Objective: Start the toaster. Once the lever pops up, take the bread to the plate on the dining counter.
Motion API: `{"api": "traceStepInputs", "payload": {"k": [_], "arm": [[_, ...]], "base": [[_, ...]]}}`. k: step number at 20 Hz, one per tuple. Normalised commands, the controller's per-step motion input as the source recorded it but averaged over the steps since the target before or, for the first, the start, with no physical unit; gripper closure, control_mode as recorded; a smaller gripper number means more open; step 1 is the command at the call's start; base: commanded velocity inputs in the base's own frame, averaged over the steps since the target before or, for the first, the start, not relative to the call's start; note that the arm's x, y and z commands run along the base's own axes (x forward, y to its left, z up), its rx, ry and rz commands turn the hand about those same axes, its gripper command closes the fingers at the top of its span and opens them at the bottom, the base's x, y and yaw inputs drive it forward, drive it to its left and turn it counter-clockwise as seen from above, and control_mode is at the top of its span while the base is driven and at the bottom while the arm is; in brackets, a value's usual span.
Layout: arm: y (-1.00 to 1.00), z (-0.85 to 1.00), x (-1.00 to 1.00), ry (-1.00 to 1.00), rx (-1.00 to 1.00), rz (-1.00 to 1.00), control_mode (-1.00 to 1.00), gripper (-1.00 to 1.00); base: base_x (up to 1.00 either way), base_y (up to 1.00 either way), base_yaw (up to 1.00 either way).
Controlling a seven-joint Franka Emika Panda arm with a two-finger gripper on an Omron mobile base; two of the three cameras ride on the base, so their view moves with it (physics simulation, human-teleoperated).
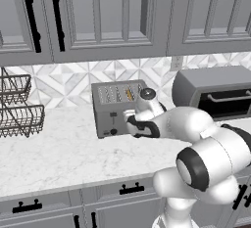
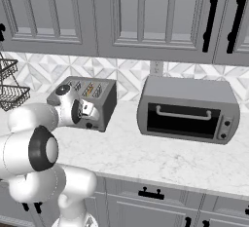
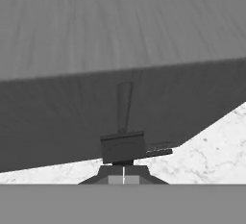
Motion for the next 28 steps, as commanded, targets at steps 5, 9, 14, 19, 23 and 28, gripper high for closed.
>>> {"api": "traceStepInputs", "payload": {"k": [5,9,14,19,23,28], "arm": [[0.0,0.63,-0.23,-0.08,0.0,0.0,-1.0,1.0],[-0.2,0.51,-0.26,-0.02,0.01,-0.03,-1.0,1.0],[-0.4,0.48,-0.26,0.0,0.01,-0.05,-1.0,1.0],[-0.54,0.35,-0.22,0.0,0.14,-0.09,-1.0,1.0],[-0.51,0.22,-0.25,0.0,0.33,-0.09,-1.0,1.0],[-0.34,0.1,-0.28,0.0,0.26,-0.07,-1.0,1.0]], "base": [[0.0,0.0,0.0],[0.0,0.0,0.0],[0.0,0.0,0.0],[0.0,0.0,0.0],[0.0,0.0,0.0],[0.0,0.0,0.0]]}}
